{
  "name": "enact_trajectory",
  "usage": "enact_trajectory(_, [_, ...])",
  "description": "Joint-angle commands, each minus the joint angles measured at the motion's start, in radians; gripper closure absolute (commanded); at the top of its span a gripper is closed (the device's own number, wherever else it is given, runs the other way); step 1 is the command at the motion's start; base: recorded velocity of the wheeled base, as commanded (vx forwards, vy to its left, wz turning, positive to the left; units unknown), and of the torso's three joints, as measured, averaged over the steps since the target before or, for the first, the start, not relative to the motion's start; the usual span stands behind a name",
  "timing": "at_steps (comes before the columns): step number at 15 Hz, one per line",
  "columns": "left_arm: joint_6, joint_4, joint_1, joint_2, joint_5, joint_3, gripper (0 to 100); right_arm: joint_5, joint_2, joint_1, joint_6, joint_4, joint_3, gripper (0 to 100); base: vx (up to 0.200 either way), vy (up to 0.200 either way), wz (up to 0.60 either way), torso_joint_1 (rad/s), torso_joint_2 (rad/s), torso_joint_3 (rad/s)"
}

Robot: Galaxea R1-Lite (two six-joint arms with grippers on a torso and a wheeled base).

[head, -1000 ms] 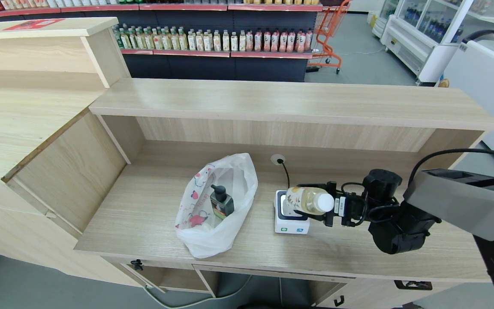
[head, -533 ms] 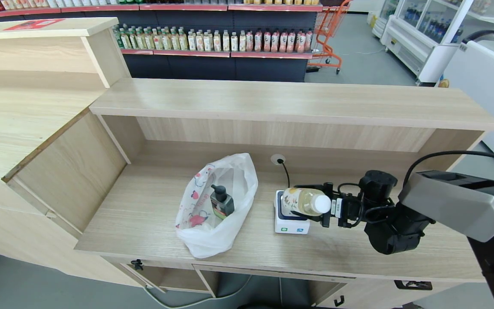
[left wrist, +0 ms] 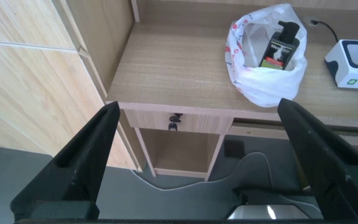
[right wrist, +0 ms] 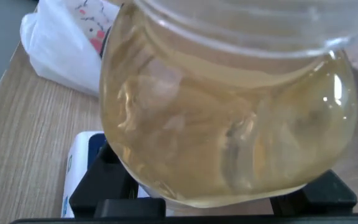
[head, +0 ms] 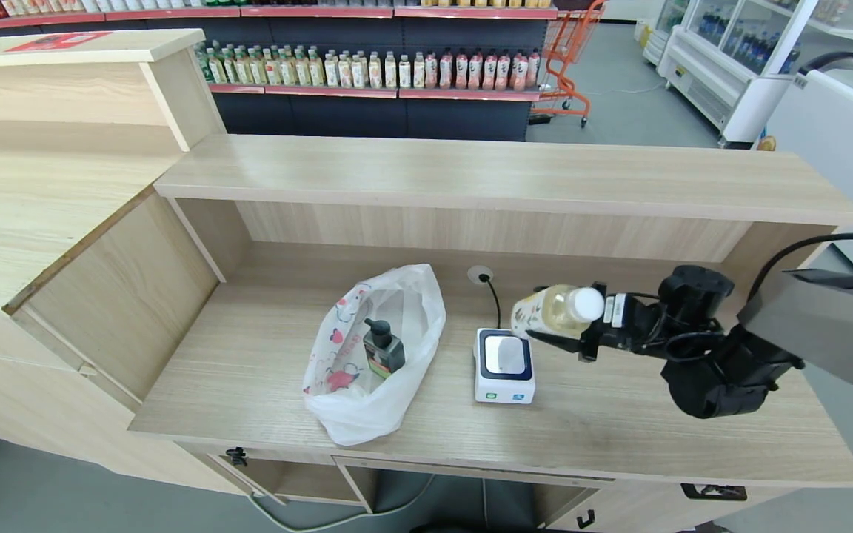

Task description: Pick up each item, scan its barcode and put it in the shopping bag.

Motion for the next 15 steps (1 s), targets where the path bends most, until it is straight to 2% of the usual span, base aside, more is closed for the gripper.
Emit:
enact_trajectory(1, [-0.001,0.000,0.000,0.002,0.000,0.000,0,-0.044,-0.246,-0.042,0.192,0.002,0.086,100,0.000,0.000,0.00,0.000,0.00,0.000])
enact_trajectory(4, [0.000,0.000,0.000,0.002,0.000,0.000,0,-0.364,-0.431,-0.031,0.528,0.028,0.228,100,0.000,0.000,0.00,0.000,0.00,0.000])
enact_trajectory(6, [0.000,0.000,0.002,0.002,0.000,0.000,0,-0.476,-0.489,-0.011,0.633,0.137,0.264,100,0.000,0.000,0.00,0.000,0.00,0.000])
enact_trajectory(10, [-0.001,0.000,0.000,0.002,0.000,0.000,0,-0.541,-0.505,0.022,0.775,0.238,0.310,100,0.000,0.000,0.00,0.000,0.00,0.000])
enact_trajectory(15, [0.000,0.000,0.000,0.002,0.000,0.000,0,-0.544,-0.523,0.053,0.781,0.292,0.329,100,0.000,0.000,0.00,0.000,0.00,0.000])
